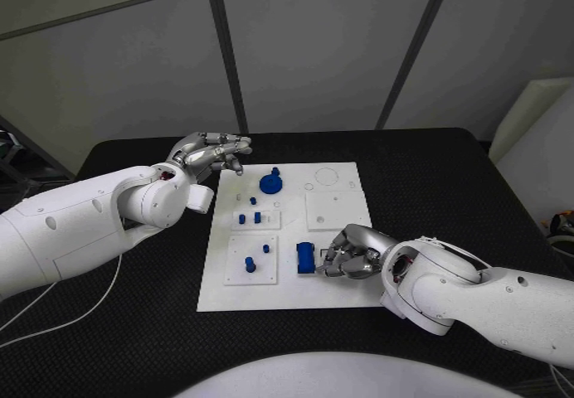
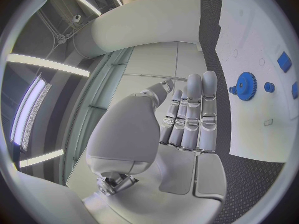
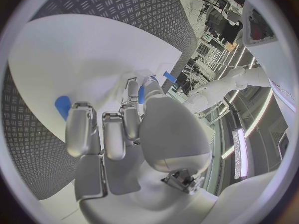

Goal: Assemble the parts on the task board

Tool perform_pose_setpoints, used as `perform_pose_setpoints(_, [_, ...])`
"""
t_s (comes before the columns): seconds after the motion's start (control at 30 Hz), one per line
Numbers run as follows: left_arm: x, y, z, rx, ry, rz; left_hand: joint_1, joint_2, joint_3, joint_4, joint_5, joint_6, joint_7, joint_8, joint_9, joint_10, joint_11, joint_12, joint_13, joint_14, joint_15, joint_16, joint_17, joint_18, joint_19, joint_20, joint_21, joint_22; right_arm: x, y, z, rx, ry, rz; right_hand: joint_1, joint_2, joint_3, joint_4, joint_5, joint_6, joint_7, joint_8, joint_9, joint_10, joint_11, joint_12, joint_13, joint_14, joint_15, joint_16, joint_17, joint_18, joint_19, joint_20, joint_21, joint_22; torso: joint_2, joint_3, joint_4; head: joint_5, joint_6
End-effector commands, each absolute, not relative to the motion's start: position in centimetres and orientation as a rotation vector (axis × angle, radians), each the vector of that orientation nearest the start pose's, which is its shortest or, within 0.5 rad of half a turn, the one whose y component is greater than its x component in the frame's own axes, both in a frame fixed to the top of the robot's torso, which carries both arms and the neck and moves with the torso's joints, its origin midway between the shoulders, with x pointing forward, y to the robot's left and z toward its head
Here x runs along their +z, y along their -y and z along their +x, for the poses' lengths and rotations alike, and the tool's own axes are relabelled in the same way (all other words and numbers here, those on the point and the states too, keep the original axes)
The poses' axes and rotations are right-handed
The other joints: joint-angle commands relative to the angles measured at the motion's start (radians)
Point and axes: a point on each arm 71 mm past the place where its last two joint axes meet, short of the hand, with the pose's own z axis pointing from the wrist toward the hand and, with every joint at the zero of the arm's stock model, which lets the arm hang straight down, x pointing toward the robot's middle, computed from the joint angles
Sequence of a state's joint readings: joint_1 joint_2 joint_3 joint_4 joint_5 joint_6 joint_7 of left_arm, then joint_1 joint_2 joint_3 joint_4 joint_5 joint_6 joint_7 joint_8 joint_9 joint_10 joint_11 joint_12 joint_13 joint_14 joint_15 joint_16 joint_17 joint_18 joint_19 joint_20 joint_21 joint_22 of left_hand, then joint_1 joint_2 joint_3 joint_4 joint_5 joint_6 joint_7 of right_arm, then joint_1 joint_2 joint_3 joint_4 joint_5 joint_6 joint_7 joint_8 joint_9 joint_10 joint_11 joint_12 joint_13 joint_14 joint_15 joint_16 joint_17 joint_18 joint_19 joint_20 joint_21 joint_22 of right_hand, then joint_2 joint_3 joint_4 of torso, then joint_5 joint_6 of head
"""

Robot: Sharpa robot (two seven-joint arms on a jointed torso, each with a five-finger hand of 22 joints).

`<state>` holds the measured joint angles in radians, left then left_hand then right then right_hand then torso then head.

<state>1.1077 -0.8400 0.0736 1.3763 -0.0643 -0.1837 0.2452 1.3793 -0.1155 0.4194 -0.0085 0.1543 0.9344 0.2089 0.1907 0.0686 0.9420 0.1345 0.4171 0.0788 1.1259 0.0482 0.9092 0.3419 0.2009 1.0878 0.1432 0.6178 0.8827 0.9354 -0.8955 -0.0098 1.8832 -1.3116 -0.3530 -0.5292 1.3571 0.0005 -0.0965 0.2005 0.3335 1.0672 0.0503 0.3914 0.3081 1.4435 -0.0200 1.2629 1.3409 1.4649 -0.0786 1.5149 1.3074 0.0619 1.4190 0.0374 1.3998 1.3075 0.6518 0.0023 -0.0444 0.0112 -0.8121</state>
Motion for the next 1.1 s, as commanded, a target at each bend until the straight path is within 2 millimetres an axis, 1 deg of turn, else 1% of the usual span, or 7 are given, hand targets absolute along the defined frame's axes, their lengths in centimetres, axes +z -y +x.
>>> perform_pose_setpoints(0.03, [-20.2, -24.8, 50.9, -1.481, -1.511, -1.196, -0.001, 0.009, -0.006, 0.001, -0.002, -0.008, 0.0, 0.006, 0.0, -0.005, 0.001, 0.002, -0.001, -0.007, -0.001, -0.002, -0.001, -0.018, -0.01, 0.0, -0.006, -0.001, -25.8, 15.1, 36.3, 0.691, -2.06, 0.247, -0.025, -0.03, -0.016, 0.006, -0.012, -0.028, 0.013, -0.017, -0.005, -0.01, 0.006, -0.018, -0.028, 0.082, 0.002, -0.004, 0.152, -0.004, -0.006, -0.003, -0.011, 0.045, 0.001, -0.0001, 0.0005, -0.001, 0.001])
perform_pose_setpoints(0.1, [-20.2, -24.9, 50.9, -1.478, -1.51, -1.197, -0.001, 0.009, -0.006, 0.001, -0.002, -0.008, 0.0, 0.006, 0.0, -0.005, 0.001, 0.002, -0.001, -0.007, -0.001, -0.002, -0.001, -0.018, -0.01, 0.0, -0.006, -0.001, -25.6, 15.5, 36.2, 0.699, -2.048, 0.257, -0.032, -0.042, -0.026, 0.01, -0.009, -0.073, 0.033, -0.047, -0.017, -0.019, 0.022, -0.033, -0.039, 0.08, 0.013, -0.008, 0.144, -0.003, -0.012, 0.004, -0.017, 0.038, 0.0, -0.0004, -0.0007, 0.001, 0.001])
perform_pose_setpoints(0.23, [-20.2, -25.1, 50.9, -1.473, -1.508, -1.199, -0.001, 0.009, -0.006, 0.001, -0.002, -0.008, 0.0, 0.006, 0.0, -0.005, 0.001, 0.002, -0.001, -0.007, -0.001, -0.002, -0.001, -0.018, -0.01, 0.0, -0.006, -0.001, -25.1, 16.7, 36.0, 0.725, -2.009, 0.27, -0.029, -0.045, -0.036, 0.011, 0.027, -0.087, 0.045, -0.065, -0.025, -0.026, 0.034, -0.043, -0.045, 0.079, 0.026, -0.013, 0.137, -0.001, -0.018, 0.017, -0.024, 0.032, 0.0, 0.0004, -0.0039, 0.001, 0.001])
perform_pose_setpoints(0.47, [-20.4, -25.1, 50.9, -1.472, -1.51, -1.201, -0.001, 0.009, -0.006, 0.001, -0.002, -0.008, 0.0, 0.006, 0.0, -0.005, 0.001, 0.002, -0.001, -0.007, -0.001, -0.002, -0.001, -0.018, -0.01, 0.0, -0.006, -0.001, -24.3, 17.8, 35.4, 0.774, -1.966, 0.282, -0.027, -0.038, -0.038, 0.013, 0.036, -0.084, 0.046, -0.07, -0.027, -0.026, 0.035, -0.043, -0.045, 0.078, 0.027, -0.014, 0.136, 0.0, -0.019, 0.02, -0.025, 0.03, -0.001, 0.0015, -0.0033, -0.006, 0.006])
perform_pose_setpoints(0.77, [-20.6, -25.0, 50.9, -1.47, -1.513, -1.206, -0.001, 0.009, -0.006, 0.001, -0.002, -0.008, 0.0, 0.006, 0.0, -0.005, 0.001, 0.002, -0.001, -0.007, -0.001, -0.002, -0.001, -0.018, -0.01, 0.0, -0.006, -0.001, -24.2, 20.8, 35.4, 0.709, -1.963, 0.305, 0.02, -0.011, -0.024, -0.001, 0.044, -0.067, 0.043, -0.094, -0.038, -0.032, 0.032, -0.056, -0.052, 0.077, 0.025, -0.017, 0.13, 0.002, -0.021, 0.022, -0.03, 0.027, 0.0, -0.0008, -0.0008, -0.023, 0.01])
perform_pose_setpoints(0.9, [-20.6, -25.0, 50.8, -1.471, -1.512, -1.205, -0.001, 0.009, -0.006, 0.001, -0.002, -0.008, 0.0, 0.006, 0.0, -0.005, 0.001, 0.002, -0.001, -0.007, -0.001, -0.002, -0.001, -0.018, -0.01, 0.0, -0.006, -0.001, -24.3, 22.5, 35.7, 0.631, -1.946, 0.275, 0.025, -0.011, -0.026, -0.002, 0.043, -0.061, 0.043, -0.103, -0.043, -0.035, 0.032, -0.065, -0.059, 0.076, 0.026, -0.02, 0.127, 0.002, -0.023, 0.022, -0.032, 0.024, 0.001, -0.0017, 0.0001, -0.035, 0.01])
perform_pose_setpoints(1.1, [-20.6, -25.1, 50.8, -1.47, -1.511, -1.205, -0.001, 0.009, -0.006, 0.001, -0.002, -0.008, 0.0, 0.006, 0.0, -0.005, 0.001, 0.002, -0.001, -0.007, -0.001, -0.002, -0.001, -0.018, -0.01, 0.0, -0.006, -0.001, -24.2, 23.7, 35.9, 0.516, -1.91, 0.182, 0.021, -0.018, -0.043, 0.008, 0.038, -0.014, 0.033, -0.11, -0.044, -0.01, 0.025, -0.025, -0.028, 0.079, 0.021, -0.015, 0.137, -0.001, -0.012, 0.02, -0.021, 0.038, 0.002, 0.0006, -0.0012, -0.048, 0.008])
